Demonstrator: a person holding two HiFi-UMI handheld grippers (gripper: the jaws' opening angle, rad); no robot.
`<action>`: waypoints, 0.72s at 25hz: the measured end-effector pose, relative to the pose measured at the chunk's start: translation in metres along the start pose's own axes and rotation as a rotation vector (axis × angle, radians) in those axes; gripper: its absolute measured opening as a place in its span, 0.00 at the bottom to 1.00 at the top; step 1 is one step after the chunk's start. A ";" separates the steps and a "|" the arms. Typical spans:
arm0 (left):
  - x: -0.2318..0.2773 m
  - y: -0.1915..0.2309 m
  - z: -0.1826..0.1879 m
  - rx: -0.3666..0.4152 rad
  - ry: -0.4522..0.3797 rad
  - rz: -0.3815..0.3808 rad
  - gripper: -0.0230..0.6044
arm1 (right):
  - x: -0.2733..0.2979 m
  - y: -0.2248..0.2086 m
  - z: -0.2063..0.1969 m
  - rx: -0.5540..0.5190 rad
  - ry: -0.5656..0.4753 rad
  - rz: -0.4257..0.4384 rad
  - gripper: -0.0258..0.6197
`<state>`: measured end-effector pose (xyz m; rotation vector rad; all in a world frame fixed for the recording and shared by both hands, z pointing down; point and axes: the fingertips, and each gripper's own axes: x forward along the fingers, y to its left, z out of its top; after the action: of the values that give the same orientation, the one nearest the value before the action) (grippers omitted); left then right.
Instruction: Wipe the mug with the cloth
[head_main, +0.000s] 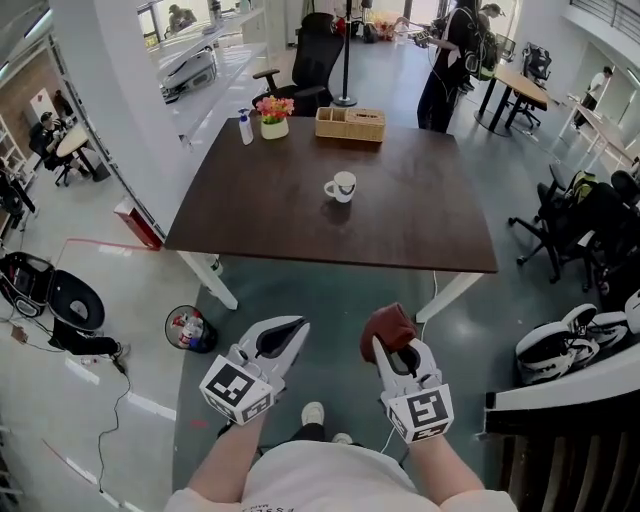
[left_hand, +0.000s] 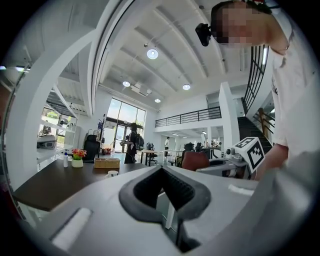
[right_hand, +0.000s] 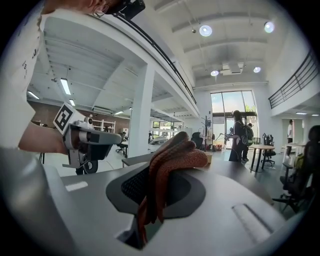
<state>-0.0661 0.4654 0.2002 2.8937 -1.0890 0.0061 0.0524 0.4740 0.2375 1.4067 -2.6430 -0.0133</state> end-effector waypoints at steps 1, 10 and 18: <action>-0.002 -0.003 0.001 -0.001 -0.004 0.004 0.04 | -0.004 0.000 0.002 0.008 -0.005 -0.002 0.16; -0.015 -0.037 0.004 -0.002 -0.005 0.002 0.04 | -0.038 0.013 0.012 -0.023 -0.017 0.018 0.16; -0.023 -0.043 0.005 -0.011 -0.011 0.004 0.04 | -0.043 0.018 0.013 -0.005 -0.017 0.007 0.16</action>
<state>-0.0548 0.5128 0.1926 2.8851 -1.0931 -0.0155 0.0596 0.5185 0.2202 1.4024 -2.6593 -0.0315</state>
